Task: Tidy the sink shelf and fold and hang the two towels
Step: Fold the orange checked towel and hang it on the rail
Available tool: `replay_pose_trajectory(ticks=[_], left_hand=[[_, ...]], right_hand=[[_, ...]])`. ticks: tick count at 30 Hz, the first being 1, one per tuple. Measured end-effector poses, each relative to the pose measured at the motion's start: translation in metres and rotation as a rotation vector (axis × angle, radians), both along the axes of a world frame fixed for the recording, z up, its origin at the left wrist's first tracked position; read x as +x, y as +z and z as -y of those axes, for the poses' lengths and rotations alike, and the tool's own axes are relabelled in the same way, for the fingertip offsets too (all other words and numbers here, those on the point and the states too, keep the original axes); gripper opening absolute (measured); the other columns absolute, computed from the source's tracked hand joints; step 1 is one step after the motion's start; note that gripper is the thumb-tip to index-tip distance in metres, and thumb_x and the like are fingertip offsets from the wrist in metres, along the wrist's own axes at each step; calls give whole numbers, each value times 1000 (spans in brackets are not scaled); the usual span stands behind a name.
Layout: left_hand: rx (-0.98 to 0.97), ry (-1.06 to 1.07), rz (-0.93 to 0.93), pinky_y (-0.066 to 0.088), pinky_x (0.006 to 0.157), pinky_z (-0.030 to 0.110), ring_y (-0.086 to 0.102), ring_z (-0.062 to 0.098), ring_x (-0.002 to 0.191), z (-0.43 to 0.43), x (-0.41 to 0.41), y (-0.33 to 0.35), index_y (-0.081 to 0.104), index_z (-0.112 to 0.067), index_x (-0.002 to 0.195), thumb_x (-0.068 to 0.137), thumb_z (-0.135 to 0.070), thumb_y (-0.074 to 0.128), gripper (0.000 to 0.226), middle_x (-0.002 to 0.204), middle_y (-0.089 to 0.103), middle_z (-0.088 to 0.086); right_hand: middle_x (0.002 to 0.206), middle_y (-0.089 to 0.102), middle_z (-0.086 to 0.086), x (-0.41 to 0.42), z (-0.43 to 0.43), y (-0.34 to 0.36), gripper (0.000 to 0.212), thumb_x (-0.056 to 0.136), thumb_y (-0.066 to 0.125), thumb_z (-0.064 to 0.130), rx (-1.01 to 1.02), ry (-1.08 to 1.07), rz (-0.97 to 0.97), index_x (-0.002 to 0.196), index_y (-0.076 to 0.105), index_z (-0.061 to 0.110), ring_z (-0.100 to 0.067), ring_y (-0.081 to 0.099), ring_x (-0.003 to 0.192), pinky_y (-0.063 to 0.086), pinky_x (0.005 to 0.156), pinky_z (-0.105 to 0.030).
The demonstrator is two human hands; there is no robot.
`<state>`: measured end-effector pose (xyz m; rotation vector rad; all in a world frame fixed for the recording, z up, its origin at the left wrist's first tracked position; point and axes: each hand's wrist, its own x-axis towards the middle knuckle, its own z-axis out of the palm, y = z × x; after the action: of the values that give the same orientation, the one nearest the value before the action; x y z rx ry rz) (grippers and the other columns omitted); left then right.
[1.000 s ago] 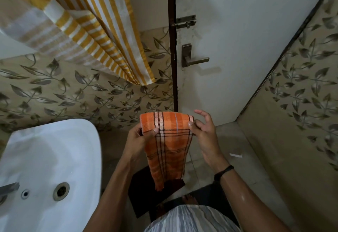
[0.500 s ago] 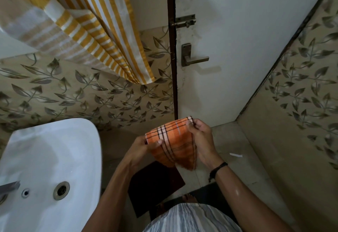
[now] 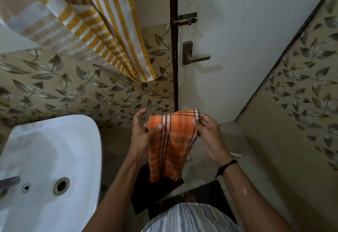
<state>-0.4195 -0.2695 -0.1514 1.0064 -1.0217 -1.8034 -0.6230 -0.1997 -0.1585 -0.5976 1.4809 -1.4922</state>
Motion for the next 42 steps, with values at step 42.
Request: replay_pose_trajectory(ticks=[42], left_hand=[[-231, -235, 183, 59, 88, 38, 64, 24, 116, 17, 0, -2, 49, -34, 144, 88, -6, 75, 68, 136, 56, 12]], right_hand=[[135, 63, 7, -6, -2, 5, 78, 85, 71, -6, 22, 198, -158, 152, 40, 22, -1, 63, 115, 52, 102, -30]])
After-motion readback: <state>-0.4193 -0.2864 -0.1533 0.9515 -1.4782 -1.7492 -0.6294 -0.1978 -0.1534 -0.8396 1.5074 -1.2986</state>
